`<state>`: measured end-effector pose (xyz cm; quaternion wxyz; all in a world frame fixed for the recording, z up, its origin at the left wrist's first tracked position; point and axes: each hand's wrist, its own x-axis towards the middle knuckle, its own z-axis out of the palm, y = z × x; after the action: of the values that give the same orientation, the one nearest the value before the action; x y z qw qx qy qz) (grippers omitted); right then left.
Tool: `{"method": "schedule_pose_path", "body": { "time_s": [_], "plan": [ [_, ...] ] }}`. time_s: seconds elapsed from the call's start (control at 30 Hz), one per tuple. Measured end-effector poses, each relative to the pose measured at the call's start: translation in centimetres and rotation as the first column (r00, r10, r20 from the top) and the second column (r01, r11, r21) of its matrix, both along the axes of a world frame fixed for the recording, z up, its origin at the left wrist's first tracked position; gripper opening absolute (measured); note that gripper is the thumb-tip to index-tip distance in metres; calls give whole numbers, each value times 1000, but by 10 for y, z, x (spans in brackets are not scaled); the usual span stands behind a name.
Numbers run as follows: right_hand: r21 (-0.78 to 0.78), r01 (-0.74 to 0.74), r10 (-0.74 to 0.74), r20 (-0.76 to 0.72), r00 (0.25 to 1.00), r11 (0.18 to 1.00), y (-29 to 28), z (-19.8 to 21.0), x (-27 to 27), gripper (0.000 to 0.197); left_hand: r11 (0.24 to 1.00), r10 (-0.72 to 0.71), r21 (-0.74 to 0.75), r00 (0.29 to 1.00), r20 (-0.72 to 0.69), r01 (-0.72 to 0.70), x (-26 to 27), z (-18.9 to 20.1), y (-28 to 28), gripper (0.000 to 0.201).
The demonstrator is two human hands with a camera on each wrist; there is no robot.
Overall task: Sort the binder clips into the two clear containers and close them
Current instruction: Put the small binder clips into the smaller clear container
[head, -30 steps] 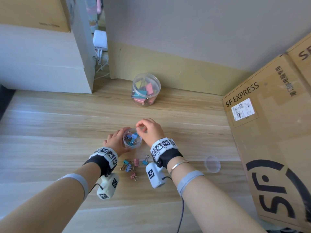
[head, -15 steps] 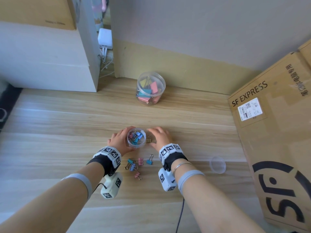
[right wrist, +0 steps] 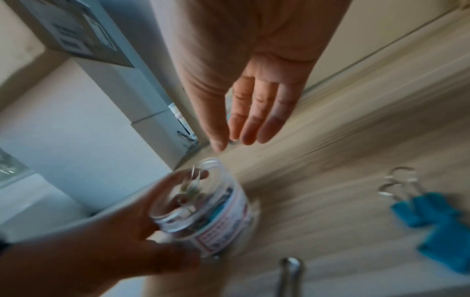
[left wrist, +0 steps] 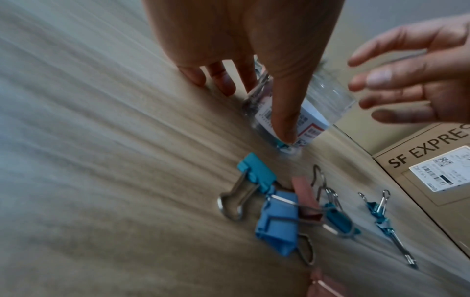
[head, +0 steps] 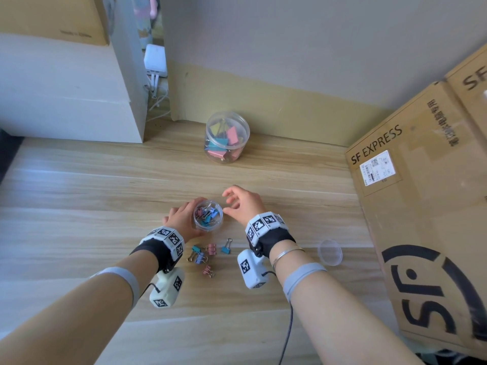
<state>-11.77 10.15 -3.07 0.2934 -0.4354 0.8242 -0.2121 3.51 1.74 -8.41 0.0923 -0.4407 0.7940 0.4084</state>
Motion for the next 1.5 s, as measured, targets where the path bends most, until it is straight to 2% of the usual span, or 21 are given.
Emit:
{"method": "schedule_pose_path", "body": {
  "time_s": [0.1,0.17,0.23,0.3,0.37,0.43,0.6,0.77,0.87,0.97,1.1,1.2,1.27,1.37,1.43,1.5],
  "plan": [
    [201,53,-38,-74,997,978,23,-6,-16,21,1000,-3,15,1000,-6,3,1,1,5,82],
    [375,79,-48,-90,995,924,46,-13,-26,24,1000,-2,11,1000,-4,2,1,1,7,83],
    [496,66,-24,-91,996,866,66,-18,-30,34,1000,-7,5,1000,-4,7,2,0,8,84],
    [552,35,7,-74,997,833,80,-20,-29,49,1000,-9,5,1000,-7,9,2,-1,7,85],
    [554,15,16,-51,999,833,86,-23,-22,59,1000,-12,7,1000,-8,12,3,-2,7,86],
    [504,19,9,-54,998,863,85,-28,-14,60,1000,-14,6,1000,-6,14,3,-3,7,86],
    [370,12,38,-127,991,929,75,-41,4,27,1000,-5,-1,1000,-7,5,3,-5,8,85],
    [345,-33,83,-131,988,938,70,-38,4,17,1000,-4,0,1000,-13,4,3,-7,8,85],
    [185,20,7,-144,990,982,55,-22,5,12,1000,-4,-6,1000,-12,4,2,-7,8,85],
    [-10,-14,13,-128,992,1000,29,-6,12,10,1000,-12,-15,1000,-2,12,1,-8,8,86],
    [-112,-36,28,-66,997,993,6,2,27,19,1000,-10,-11,1000,4,10,0,-8,9,86],
    [-44,28,-31,-67,997,999,12,-5,27,20,1000,16,-14,1000,-9,-16,3,-10,8,85],
    [108,6,1,-61,998,994,23,-11,25,17,999,30,-16,999,-33,-31,8,-14,5,84],
    [332,-163,151,62,987,929,38,-20,33,40,1000,24,-1,997,-70,-25,15,-18,1,88],
    [377,-271,247,111,963,886,40,-26,42,56,999,41,14,995,-88,-40,18,-21,-2,89],
    [389,-356,360,66,931,850,40,-32,50,54,998,56,12,993,-105,-55,19,-22,-2,88]
  ]
}}
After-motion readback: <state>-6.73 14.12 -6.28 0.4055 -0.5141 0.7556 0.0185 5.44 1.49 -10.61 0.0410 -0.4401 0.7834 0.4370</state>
